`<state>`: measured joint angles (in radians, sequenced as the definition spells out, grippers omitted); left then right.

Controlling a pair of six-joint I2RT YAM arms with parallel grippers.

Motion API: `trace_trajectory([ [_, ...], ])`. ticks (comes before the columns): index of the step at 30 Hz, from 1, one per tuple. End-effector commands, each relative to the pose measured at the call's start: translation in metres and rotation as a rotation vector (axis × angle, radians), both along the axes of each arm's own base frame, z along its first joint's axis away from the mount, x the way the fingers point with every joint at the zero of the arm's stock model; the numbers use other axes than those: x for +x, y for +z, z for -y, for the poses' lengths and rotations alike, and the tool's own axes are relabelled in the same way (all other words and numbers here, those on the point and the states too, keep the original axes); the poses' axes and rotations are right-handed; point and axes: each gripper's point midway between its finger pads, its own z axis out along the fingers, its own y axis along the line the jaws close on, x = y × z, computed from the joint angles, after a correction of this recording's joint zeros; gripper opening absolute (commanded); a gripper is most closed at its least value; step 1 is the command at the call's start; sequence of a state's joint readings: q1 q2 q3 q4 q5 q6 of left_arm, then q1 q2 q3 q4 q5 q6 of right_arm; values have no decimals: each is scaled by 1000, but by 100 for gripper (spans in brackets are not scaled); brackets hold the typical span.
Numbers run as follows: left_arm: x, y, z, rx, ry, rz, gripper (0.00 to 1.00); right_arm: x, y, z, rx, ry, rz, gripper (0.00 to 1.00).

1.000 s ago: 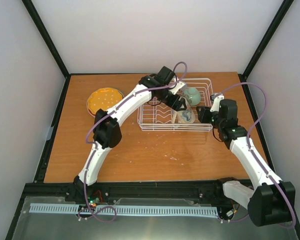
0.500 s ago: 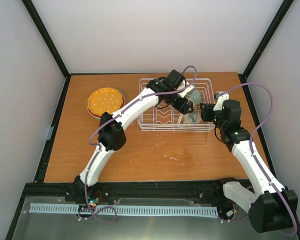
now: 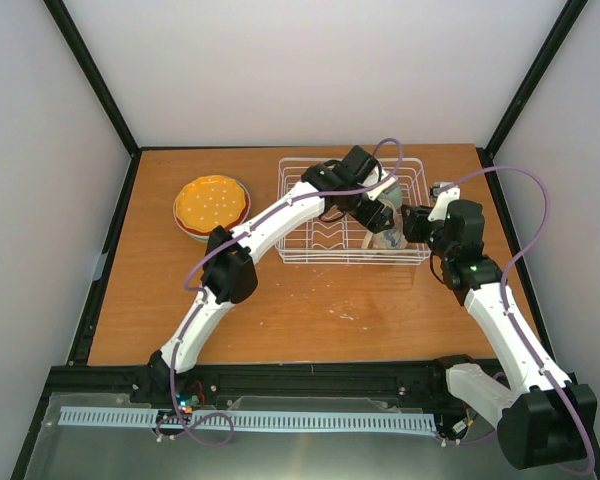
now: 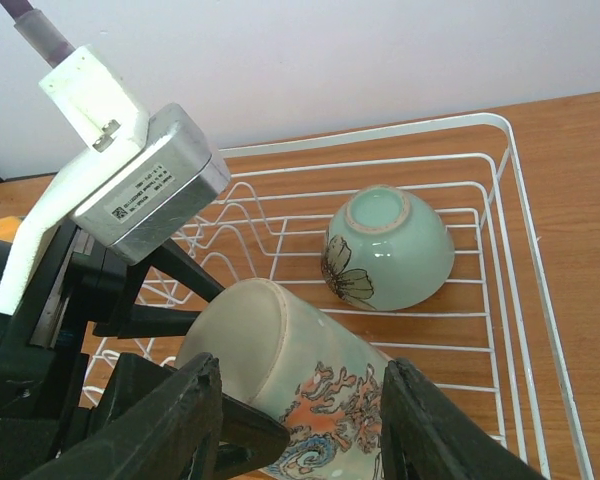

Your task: Load the mixed dishes into the dish rack

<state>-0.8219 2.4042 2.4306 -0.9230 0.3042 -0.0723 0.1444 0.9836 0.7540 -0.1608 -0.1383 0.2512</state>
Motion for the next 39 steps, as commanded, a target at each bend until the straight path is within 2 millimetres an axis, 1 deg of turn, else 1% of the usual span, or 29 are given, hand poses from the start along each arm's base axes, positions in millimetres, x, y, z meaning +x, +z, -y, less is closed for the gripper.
trace_trajectory([
  [1, -9, 33, 22, -101, -28, 20, 29, 2, 12, 6, -4, -26, 46, 42],
  [5, -8, 30, 23, -102, -25, 17, 40, 2, 10, 7, -7, -31, 41, 42],
  [10, -9, 36, 25, -122, -29, 18, 47, 4, 8, 6, -8, -27, 36, 42],
  [15, -13, 46, 26, -148, -41, 7, 51, 5, 7, 6, -6, -28, 35, 42],
  [19, -18, 59, 27, -184, -51, -2, 53, 5, 8, 6, -7, -29, 37, 42],
  [22, -22, 71, 27, -205, -59, 3, 60, 5, 8, 5, -6, -26, 36, 42],
  [25, -24, 79, 27, -215, -62, 11, 61, 6, 7, 5, -5, -22, 34, 42],
  [27, -24, 76, 26, -203, -58, 11, 62, 6, 5, 4, -4, -18, 27, 42],
  [29, -23, 65, 25, -170, -49, 15, 68, 8, 2, 3, -5, -13, 13, 43],
  [30, -23, 59, 25, -150, -47, 19, 69, 9, -2, 2, -8, -12, -1, 43],
  [33, -23, 46, 26, -108, -38, 23, 69, 12, -15, 1, -13, -5, -41, 42],
  [35, -23, 39, 24, -86, -32, 25, 71, 13, -20, 1, -12, -6, -49, 42],
  [37, -23, 35, 23, -69, -29, 25, 77, 14, -24, 1, -13, -11, -60, 42],
  [39, -24, 35, 22, -65, -30, 22, 78, 16, -28, 2, -18, -18, -74, 42],
])
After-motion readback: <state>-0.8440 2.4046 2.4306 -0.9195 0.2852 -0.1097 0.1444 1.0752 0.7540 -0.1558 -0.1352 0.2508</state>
